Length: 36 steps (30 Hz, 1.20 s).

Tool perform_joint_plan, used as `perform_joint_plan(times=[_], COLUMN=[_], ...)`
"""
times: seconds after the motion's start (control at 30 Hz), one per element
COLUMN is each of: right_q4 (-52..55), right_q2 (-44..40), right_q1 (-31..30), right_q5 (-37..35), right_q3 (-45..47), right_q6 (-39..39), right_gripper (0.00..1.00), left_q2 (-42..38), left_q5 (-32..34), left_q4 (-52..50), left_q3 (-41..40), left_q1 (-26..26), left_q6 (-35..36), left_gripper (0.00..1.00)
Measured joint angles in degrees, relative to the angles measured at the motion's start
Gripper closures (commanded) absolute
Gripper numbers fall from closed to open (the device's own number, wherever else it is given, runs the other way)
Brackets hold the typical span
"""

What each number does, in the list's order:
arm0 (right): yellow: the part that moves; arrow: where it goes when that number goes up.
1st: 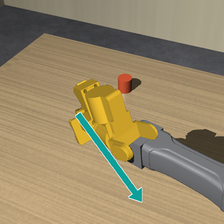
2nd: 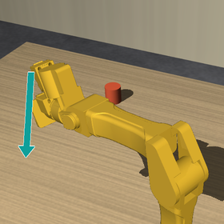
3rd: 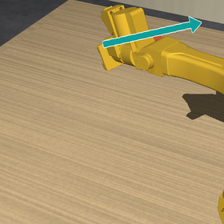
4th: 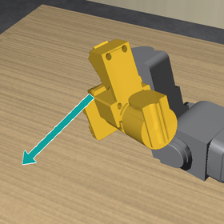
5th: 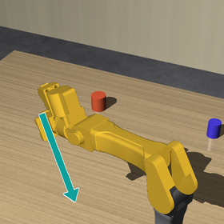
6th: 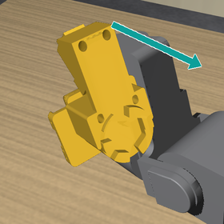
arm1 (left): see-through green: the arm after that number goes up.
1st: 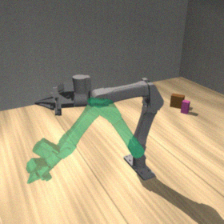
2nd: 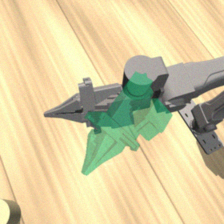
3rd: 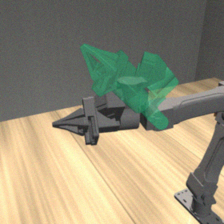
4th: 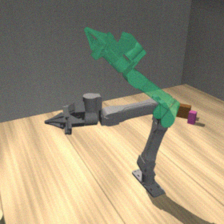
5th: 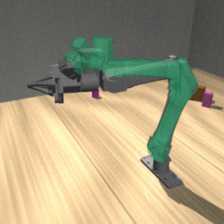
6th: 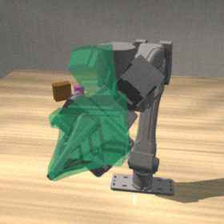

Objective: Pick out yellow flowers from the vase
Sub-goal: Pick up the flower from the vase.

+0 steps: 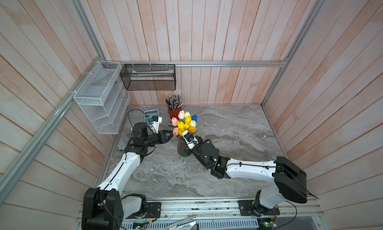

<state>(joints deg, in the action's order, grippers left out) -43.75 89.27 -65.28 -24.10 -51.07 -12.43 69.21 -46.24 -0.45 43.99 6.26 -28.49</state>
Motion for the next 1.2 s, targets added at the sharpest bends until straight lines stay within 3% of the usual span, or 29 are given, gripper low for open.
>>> perform_joint_plan(times=[0.5,1.2], right_q4=[-0.2,3.0], right_q2=[1.2,-5.7], right_q1=[0.2,0.2], right_q5=[0.8,2.8], right_q3=[-0.1,-0.7], right_q6=[0.5,0.5], right_gripper=[0.96,0.96], left_q2=[0.0,0.0], left_q5=[0.0,0.0], left_q4=[0.0,0.0], left_q3=[0.0,0.0], left_q1=[-0.3,-0.3], left_q6=[0.0,0.0], left_gripper=[0.64,0.64])
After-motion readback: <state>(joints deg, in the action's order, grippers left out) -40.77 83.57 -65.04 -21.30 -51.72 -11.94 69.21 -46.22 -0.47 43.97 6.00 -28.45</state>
